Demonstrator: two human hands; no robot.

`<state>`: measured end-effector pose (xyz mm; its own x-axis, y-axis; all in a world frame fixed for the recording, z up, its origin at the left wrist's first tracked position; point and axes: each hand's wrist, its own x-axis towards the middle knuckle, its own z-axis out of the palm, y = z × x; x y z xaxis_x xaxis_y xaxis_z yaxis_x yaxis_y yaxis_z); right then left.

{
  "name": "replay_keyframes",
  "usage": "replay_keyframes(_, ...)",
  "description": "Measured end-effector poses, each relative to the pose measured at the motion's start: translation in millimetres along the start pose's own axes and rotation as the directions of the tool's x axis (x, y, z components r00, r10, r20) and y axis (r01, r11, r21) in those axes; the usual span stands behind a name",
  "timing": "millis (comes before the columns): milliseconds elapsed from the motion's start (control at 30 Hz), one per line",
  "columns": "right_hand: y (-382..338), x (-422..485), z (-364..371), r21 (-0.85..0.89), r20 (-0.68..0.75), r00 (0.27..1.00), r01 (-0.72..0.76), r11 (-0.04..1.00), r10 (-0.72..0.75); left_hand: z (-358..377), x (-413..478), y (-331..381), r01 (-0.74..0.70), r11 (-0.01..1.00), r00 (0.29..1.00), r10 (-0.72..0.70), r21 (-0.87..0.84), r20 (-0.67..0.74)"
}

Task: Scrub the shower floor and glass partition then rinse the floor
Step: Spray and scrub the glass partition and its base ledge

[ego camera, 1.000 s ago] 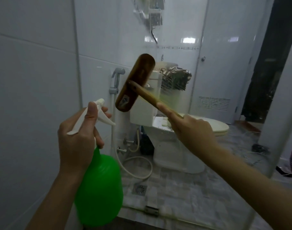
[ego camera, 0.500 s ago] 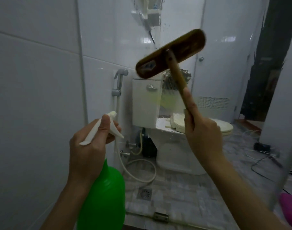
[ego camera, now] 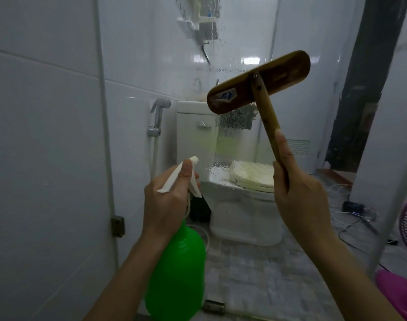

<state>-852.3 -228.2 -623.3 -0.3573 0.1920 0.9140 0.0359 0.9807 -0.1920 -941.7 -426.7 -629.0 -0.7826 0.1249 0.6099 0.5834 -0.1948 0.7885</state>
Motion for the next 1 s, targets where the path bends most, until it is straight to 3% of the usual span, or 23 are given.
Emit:
replay_keyframes(300, -14.3, -11.7, 12.8, 0.076, -0.005, 1.000, -0.007, 0.997, 0.007, -6.4, -2.5, -4.3, 0.055, 0.998, 0.998, -0.056, -0.021, -0.030)
replay_keyframes(500, -11.9, -141.4, 17.8, 0.057, 0.289, 0.934, -0.234, 0.971, 0.209, -27.9, -10.2, -11.8, 0.058, 0.997, 0.992, -0.063, -0.051, -0.107)
replay_keyframes(567, -23.7, -131.0, 28.2, 0.027, 0.289, 0.940, -0.196, 0.980, 0.180, -35.6, -9.1, -12.1, 0.040, 0.999, 0.989, -0.041, -0.006, -0.144)
replay_keyframes(700, -51.5, -46.3, 56.4, 0.031, 0.132, 0.991, -0.028, 0.999, 0.023, -51.9, -7.4, -10.9, 0.033, 0.999, 0.984, -0.030, 0.015, -0.173)
replay_keyframes(900, -44.5, -127.1, 38.3, 0.032, 0.350, 0.926, -0.161, 0.986, 0.140, -72.5, -5.0, -11.5, 0.029, 1.000, 0.980, -0.030, -0.008, -0.195)
replay_keyframes(1000, -63.9, -76.4, 60.3, 0.035, 0.268, 0.963, -0.022, 0.999, 0.012, -79.7, -1.7, -9.0, 0.014, 1.000, 0.980, -0.013, 0.002, -0.197)
